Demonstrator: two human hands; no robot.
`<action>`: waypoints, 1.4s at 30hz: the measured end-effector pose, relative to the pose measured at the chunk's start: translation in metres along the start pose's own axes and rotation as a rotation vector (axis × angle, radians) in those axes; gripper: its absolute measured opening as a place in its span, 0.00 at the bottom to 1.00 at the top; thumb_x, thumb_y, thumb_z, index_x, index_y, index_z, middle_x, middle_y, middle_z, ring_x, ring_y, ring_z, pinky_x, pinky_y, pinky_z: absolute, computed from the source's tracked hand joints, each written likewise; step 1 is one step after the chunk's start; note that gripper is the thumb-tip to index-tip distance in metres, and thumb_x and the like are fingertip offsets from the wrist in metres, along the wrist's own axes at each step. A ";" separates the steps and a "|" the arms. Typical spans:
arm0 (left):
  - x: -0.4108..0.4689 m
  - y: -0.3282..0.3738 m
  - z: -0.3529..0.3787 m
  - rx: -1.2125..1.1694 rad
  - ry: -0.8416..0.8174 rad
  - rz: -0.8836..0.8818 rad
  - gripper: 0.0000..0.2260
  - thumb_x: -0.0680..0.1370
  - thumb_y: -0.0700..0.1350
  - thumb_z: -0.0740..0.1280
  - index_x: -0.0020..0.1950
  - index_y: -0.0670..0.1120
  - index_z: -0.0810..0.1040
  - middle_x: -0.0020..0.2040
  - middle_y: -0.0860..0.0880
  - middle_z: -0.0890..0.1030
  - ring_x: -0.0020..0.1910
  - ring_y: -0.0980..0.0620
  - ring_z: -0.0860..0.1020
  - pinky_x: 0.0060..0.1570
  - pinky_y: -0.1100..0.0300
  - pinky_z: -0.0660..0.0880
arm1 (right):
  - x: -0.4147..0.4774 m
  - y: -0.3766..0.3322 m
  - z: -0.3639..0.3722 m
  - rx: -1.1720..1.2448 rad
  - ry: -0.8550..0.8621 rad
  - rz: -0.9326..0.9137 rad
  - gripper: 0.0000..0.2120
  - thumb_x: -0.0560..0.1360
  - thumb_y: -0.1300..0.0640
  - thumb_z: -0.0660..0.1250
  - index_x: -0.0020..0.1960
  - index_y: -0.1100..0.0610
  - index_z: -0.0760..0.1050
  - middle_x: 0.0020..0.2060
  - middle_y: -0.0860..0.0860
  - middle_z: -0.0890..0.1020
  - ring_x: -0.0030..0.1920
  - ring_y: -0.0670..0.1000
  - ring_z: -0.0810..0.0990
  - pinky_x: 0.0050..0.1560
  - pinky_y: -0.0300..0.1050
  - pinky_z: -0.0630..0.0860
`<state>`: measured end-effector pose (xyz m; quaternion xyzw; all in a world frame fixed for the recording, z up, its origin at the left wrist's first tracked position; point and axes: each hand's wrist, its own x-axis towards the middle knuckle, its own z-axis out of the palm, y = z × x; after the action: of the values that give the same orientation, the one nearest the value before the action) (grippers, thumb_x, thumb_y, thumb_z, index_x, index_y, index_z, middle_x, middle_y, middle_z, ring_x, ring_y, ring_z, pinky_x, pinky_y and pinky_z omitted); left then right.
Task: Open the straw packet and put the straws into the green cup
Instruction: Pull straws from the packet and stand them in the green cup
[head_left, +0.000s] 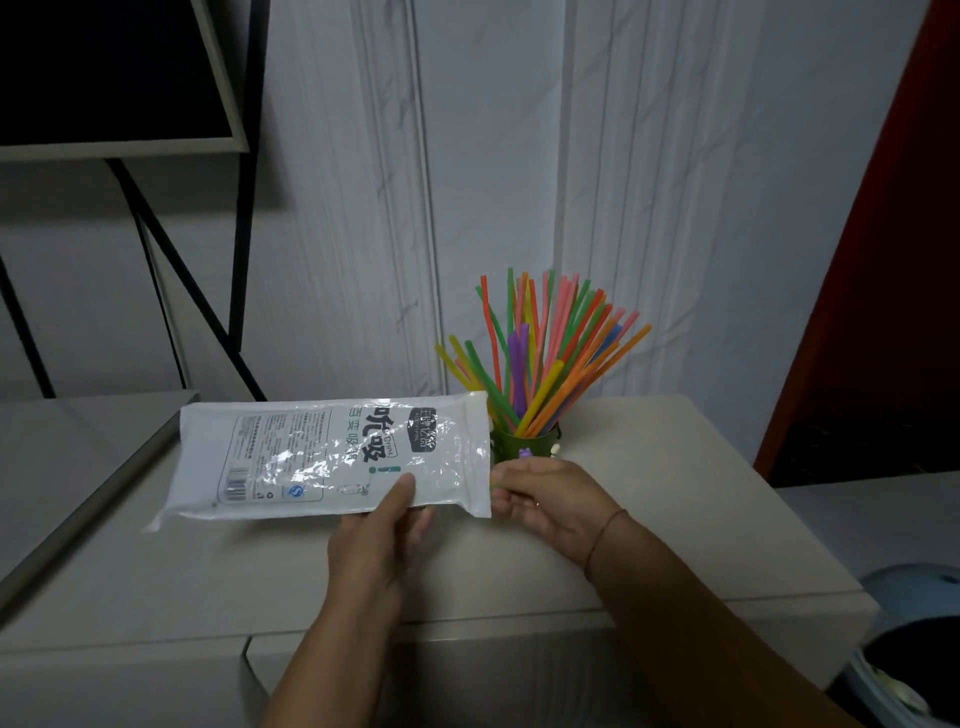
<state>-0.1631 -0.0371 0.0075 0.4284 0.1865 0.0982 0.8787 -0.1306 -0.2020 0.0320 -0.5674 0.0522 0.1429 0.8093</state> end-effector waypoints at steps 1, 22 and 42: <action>0.000 0.001 -0.001 -0.025 0.002 -0.046 0.07 0.74 0.37 0.70 0.50 0.47 0.80 0.42 0.52 0.86 0.39 0.56 0.84 0.33 0.65 0.79 | 0.000 -0.004 -0.003 -0.013 0.013 -0.020 0.05 0.74 0.70 0.64 0.41 0.66 0.76 0.32 0.57 0.78 0.28 0.47 0.78 0.31 0.37 0.79; -0.006 0.002 0.007 -0.188 0.058 -0.238 0.03 0.76 0.41 0.69 0.45 0.48 0.78 0.30 0.51 0.84 0.27 0.56 0.83 0.28 0.62 0.80 | 0.000 -0.015 0.002 0.189 0.037 -0.154 0.05 0.76 0.68 0.62 0.43 0.66 0.76 0.34 0.56 0.77 0.27 0.45 0.78 0.31 0.35 0.78; -0.003 0.002 0.004 -0.182 0.141 -0.211 0.06 0.76 0.37 0.68 0.44 0.47 0.75 0.26 0.51 0.82 0.24 0.57 0.81 0.26 0.65 0.79 | -0.006 -0.055 -0.034 0.087 0.295 -0.440 0.04 0.77 0.66 0.61 0.46 0.66 0.73 0.33 0.59 0.78 0.25 0.45 0.81 0.28 0.37 0.79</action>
<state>-0.1638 -0.0395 0.0123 0.3170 0.2819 0.0516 0.9041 -0.1179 -0.2528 0.0716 -0.5443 0.0512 -0.1231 0.8282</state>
